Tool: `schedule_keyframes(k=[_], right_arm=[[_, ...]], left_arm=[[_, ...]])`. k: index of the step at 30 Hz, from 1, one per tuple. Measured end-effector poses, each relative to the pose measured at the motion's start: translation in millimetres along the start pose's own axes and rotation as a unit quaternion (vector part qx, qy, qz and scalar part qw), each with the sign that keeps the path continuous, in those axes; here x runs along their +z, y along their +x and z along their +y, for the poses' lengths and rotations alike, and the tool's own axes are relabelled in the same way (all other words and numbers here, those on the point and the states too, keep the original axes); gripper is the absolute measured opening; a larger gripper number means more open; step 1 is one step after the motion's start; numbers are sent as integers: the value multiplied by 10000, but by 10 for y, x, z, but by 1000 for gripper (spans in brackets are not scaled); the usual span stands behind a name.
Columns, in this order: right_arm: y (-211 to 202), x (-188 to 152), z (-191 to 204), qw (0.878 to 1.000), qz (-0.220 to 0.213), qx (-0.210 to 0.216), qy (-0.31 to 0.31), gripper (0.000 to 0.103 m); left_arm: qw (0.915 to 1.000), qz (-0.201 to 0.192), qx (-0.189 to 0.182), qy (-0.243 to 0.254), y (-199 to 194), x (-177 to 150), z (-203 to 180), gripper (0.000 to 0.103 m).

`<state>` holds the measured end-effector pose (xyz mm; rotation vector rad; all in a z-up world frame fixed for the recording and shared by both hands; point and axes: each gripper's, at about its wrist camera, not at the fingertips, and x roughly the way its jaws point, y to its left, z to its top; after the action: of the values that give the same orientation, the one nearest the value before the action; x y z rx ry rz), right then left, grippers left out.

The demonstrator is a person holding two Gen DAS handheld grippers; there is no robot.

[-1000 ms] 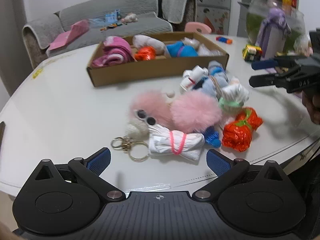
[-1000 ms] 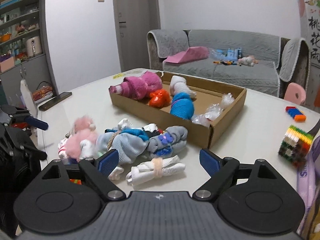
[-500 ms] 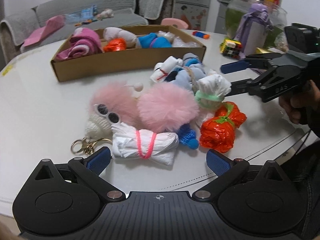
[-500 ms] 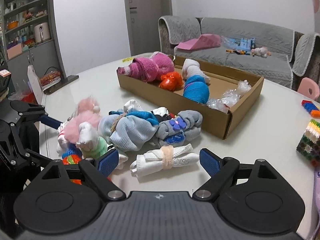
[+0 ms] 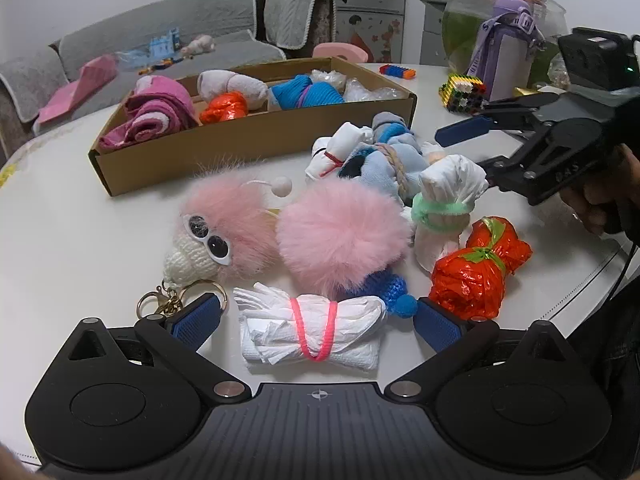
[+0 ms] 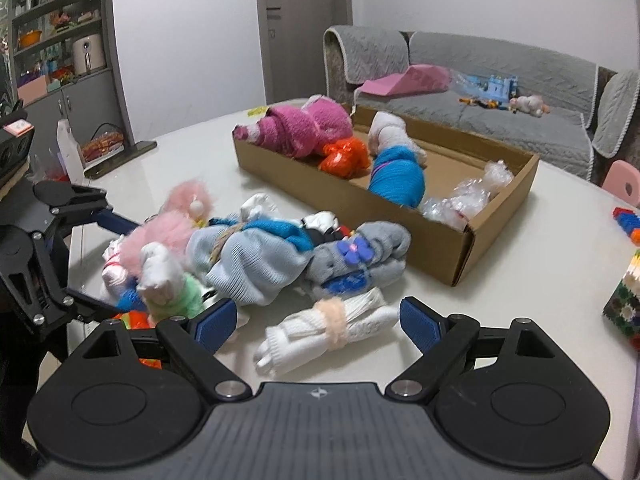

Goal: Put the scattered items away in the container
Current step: 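Move the left gripper to the white cloth bundle tied with pink string, then lift the pink-tied bundle with the left gripper while the right grasps the peach-tied white bundle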

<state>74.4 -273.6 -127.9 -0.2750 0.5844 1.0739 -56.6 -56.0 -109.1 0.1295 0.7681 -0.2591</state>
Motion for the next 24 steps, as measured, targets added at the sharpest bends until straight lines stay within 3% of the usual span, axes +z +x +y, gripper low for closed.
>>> schedule_keyframes(k=[5,9,13,24], right_arm=[[101,0,-16,9997,237,26,-94,82],[103,-18,7,9992,343,21,-193,71],[49,-35,-20,9994,336,34,-118,71],[-273,21,-143,9990,-331,-212,227,70]], left_arm=[[10000,-28,14,-22,-13,-11,-13,101],[10000,-53,-49,-35,-57,-28,-55,91],[9999,-72,-83,-15,-96,-23,-98,78],[9998,-186,86,14,-339,17,-106,75]])
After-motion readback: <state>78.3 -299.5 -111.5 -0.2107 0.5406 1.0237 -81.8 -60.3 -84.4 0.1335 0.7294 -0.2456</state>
